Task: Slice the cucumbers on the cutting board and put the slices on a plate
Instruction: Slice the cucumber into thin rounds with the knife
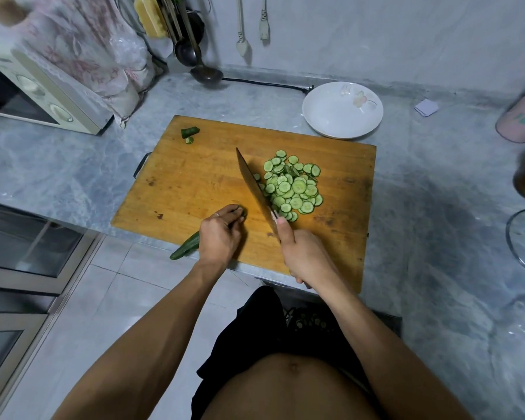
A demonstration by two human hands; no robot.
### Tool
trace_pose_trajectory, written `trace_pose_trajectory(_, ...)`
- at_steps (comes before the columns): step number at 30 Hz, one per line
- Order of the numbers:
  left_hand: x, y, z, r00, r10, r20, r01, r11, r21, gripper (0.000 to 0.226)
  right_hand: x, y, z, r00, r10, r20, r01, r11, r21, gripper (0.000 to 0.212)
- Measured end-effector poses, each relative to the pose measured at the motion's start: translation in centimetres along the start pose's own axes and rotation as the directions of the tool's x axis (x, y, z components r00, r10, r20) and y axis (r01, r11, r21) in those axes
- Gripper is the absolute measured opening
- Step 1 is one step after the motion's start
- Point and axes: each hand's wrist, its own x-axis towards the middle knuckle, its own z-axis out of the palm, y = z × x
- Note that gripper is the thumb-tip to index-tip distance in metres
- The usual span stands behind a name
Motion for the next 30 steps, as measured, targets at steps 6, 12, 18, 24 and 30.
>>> trace_pose_trajectory(6,0.4,0.4,-0.7,0.999,-0.008,0.038,0.009,0.999,-0.033,0.019,0.3,0.6,-0.9,0.998,-0.057,0.029,0.057,0.998,0.002,0.068)
trace_pose_trajectory(12,1.6,2.3,-4.1,0.98,-0.149,-0.129,0.111,0.959,-0.259,0.02,0.5,1.0,-1.5,0.969,-0.246,-0.008,0.242,0.96,-0.142,0.063)
trace_pose_trajectory(18,2.0,5.4,-6.4,0.94,0.301,-0.163,-0.32,0.941,-0.108,0.016,0.4,1.3,-3.2,0.935,-0.351,-0.044,0.297,0.848,-0.439,0.052)
trace_pose_trajectory(24,3.6,6.7,-4.5,0.904,0.331,0.272,-0.324,0.943,-0.072,0.02,-0.5,1.2,-4.5,0.897,-0.441,-0.026,0.321,0.693,-0.645,0.05)
trace_pose_trajectory(30,6.6,7.3,-3.4,0.855,0.261,0.448,-0.226,0.965,-0.131,0.018,-0.6,1.9,-4.7,0.891,-0.454,-0.032,0.312,0.661,-0.682,0.052)
